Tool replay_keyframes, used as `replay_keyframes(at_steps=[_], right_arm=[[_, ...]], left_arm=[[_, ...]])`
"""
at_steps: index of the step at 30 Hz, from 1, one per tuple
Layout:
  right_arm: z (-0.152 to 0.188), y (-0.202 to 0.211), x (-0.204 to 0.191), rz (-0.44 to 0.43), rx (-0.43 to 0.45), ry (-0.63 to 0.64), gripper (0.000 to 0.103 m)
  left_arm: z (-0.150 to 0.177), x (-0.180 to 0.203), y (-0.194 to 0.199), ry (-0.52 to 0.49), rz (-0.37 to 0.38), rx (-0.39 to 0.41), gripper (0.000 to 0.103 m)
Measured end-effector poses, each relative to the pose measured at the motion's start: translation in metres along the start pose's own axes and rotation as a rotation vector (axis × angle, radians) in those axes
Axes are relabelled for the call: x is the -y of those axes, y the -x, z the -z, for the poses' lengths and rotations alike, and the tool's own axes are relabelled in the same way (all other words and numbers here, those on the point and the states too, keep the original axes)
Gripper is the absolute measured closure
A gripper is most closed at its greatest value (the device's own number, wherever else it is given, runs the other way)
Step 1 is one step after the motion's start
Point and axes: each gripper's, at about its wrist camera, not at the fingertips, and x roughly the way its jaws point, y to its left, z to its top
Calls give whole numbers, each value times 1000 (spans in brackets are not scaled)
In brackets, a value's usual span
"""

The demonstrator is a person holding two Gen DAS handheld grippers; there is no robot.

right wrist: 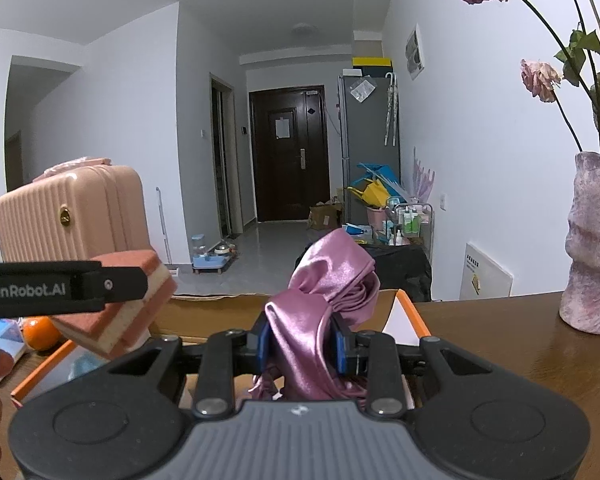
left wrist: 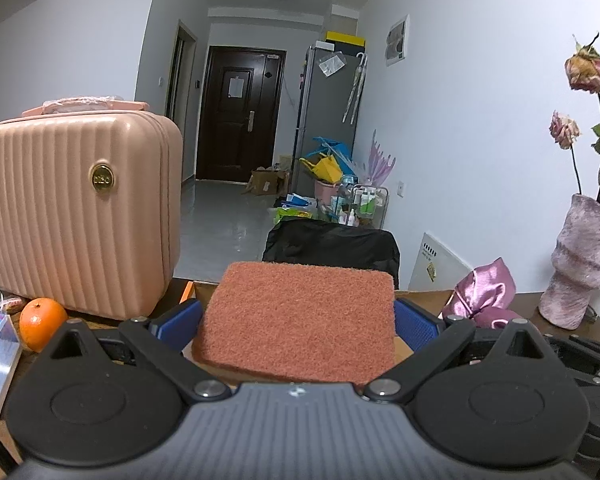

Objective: Organize soft objects
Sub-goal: 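Carry the sponge pad and scrunchie over the cardboard box with both tools, then open both tools to drop the sponge pad and scrunchie into the box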

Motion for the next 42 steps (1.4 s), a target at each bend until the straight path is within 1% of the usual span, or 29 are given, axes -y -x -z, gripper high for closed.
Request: replay_keyframes(at_steps=[3, 5, 7, 9, 10, 15, 21, 25, 32, 42], right_arm=[[1, -3, 0, 2, -18, 3, 67], [2, -3, 0, 12, -16, 9, 67], [2, -3, 0, 17, -20, 12, 57], [2, -2, 0, 30, -21, 12, 30], [2, -2, 0, 41, -17, 13, 21], [1, 1, 0, 52, -11, 6, 8], [0, 0, 1, 61, -22, -1, 6], [0, 2, 1, 65, -21, -4, 0], [-2, 7, 1, 58, -23, -14, 0], [-4, 25, -4, 47, -10, 5, 0]], left_arm=[[1, 0, -6, -4, -6, -8, 0], [2, -1, -8, 1, -7, -15, 0], [3, -4, -9, 13, -2, -28, 0], [3, -7, -11, 33, 0, -55, 0], [3, -8, -12, 41, -1, -65, 0], [3, -12, -14, 55, -12, -93, 0], [3, -11, -16, 49, -28, -104, 0], [2, -13, -14, 56, -34, -105, 0], [0, -13, -11, 54, -38, -100, 0], [-2, -15, 9, 50, -42, -75, 0]])
